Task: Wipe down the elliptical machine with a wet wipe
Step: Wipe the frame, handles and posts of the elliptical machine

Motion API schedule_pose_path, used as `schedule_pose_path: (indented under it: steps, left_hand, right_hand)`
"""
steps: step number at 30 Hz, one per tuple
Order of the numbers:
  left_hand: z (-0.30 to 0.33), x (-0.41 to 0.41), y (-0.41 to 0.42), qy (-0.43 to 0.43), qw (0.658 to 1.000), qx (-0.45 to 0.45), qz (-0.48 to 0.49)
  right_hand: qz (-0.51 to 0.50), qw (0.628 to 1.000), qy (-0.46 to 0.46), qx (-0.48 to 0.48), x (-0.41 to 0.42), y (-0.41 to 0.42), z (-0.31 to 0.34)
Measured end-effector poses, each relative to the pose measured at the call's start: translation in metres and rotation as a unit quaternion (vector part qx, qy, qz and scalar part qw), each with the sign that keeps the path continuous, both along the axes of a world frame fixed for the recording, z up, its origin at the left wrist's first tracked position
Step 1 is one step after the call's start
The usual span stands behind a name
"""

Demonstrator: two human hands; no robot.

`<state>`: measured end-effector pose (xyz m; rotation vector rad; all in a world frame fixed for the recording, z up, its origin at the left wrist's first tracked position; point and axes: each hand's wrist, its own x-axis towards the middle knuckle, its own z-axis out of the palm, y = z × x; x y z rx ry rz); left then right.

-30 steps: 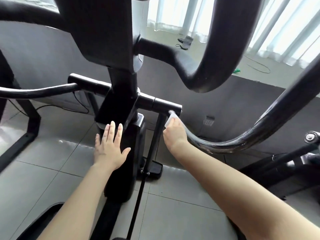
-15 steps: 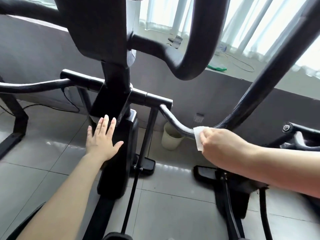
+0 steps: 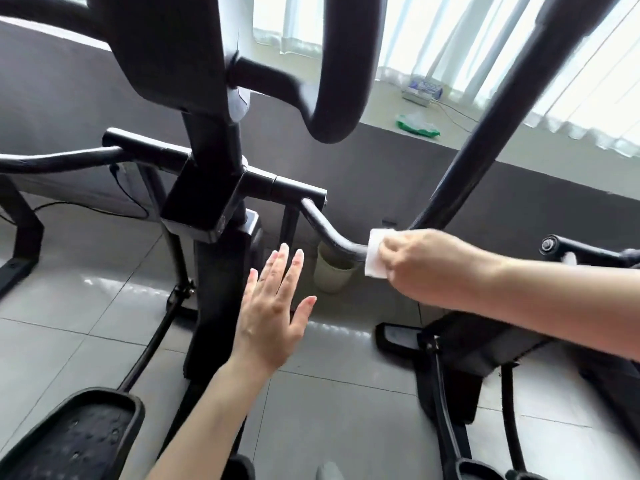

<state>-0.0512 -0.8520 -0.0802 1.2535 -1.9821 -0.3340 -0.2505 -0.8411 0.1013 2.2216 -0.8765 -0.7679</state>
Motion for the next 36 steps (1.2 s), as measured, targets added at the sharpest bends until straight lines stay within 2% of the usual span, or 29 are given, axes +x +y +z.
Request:
schedule_pose_path:
  steps: [2,5,7,12,15,17,19,22,25,27,30,34,36]
  left_hand:
    - [0.001,-0.01,0.009,0.013,1.0,0.007,-0.012]
    - [0.002,-0.018,0.019,0.036,0.999,0.019,-0.013]
    - [0.001,-0.016,0.026,0.045,0.999,0.024,0.0]
    - [0.004,-0.004,0.043,0.048,0.998,0.025,0.027]
    - [0.005,-0.002,0.047,0.056,0.998,0.019,0.028]
    - [0.005,-0.007,0.051,0.067,0.997,0.033,0.019]
    - [0.006,-0.015,0.054,0.08,0.996,0.042,0.004]
    - [0.011,-0.031,0.056,0.09,0.995,0.033,-0.023]
    - [0.021,-0.048,0.056,0.093,0.994,0.025,-0.043]
    - [0.028,-0.054,0.056,0.092,0.994,0.017,-0.058]
    - [0.031,-0.051,0.054,0.094,0.994,0.013,-0.056]
    - [0.031,-0.04,0.056,0.105,0.994,0.022,-0.015]
    - [0.031,-0.037,0.059,0.106,0.994,0.014,-0.005]
  right_hand:
    - [0.041,0.997,0.066,0.028,-0.013,0.009,0.027]
    - [0.052,0.995,0.061,0.051,-0.014,0.01,0.032]
    - [0.063,0.994,0.079,0.043,-0.005,0.008,0.012]
    - [-0.025,0.995,0.093,0.007,0.022,-0.009,-0.057]
    - [-0.03,0.997,0.074,-0.011,0.02,-0.005,-0.061]
    - [-0.001,0.999,0.04,-0.027,0.006,0.007,-0.038]
    - [0.042,0.997,-0.031,-0.057,-0.012,0.021,0.009]
    - [0.122,0.985,-0.069,-0.101,-0.042,0.034,0.081]
    - [0.137,0.969,-0.132,-0.159,-0.052,0.031,0.118]
    - [0.13,0.961,-0.164,-0.179,-0.055,0.029,0.097]
    - [0.118,0.958,-0.185,-0.187,-0.052,0.027,0.03]
    - [0.068,0.979,-0.087,-0.172,-0.017,0.022,-0.05]
    - [0.05,0.984,-0.09,-0.145,-0.008,0.021,-0.057]
